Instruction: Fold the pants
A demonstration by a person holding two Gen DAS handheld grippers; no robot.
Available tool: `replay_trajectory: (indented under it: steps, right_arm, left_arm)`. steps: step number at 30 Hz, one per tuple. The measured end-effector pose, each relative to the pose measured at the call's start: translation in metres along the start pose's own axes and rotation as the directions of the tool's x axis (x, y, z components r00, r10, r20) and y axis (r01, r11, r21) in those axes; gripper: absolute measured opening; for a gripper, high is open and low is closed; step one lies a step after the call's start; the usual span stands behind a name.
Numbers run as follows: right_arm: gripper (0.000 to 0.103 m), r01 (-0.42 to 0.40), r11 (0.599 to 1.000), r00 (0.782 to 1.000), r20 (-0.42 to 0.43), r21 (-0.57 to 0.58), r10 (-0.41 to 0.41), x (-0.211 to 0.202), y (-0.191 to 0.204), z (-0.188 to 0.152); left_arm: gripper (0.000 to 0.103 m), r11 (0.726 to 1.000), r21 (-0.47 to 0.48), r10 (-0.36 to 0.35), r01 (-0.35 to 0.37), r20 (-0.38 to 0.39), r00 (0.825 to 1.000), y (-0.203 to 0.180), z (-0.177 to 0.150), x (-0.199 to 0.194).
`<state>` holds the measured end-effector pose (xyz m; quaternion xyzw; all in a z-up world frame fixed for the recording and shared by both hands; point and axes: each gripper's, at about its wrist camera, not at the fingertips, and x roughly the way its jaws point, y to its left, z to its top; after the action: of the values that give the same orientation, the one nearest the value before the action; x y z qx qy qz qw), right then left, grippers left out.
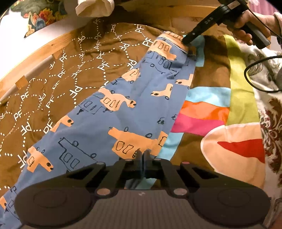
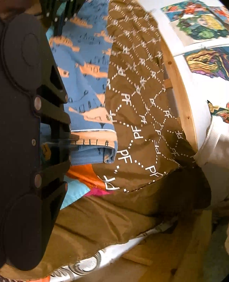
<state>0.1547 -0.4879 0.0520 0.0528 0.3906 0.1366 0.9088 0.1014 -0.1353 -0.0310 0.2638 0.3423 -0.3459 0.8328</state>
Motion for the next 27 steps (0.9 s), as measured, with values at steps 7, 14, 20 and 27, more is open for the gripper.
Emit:
replay_trajectory:
  steps: [7,14,20,27]
  right_arm:
    - [0.002,-0.010,1.000,0.992,-0.125,-0.017,0.008,-0.018,-0.014,0.011]
    - [0.038,0.069,0.993,0.983,-0.162,-0.098,-0.085,-0.003,-0.012,-0.001]
    - [0.057,0.079,0.975,0.993,-0.068,-0.206,-0.095,0.003,0.006,0.031]
    - [0.011,0.106,0.980,0.985,-0.115,-0.168,-0.126,0.063,0.003,0.056]
  left_arm:
    - [0.001,1.000,0.003,-0.027,0.027,-0.035,0.999,0.007,-0.006,-0.003]
    - [0.002,0.998,-0.038,-0.054,0.053,-0.040,0.998,0.014,-0.007,-0.005]
    - [0.008,0.999,0.036,-0.037,0.038,-0.041,0.998,0.004,-0.004,-0.002]
    - [0.007,0.997,0.077,0.007,-0.004,-0.037,0.999,-0.005,-0.007,0.000]
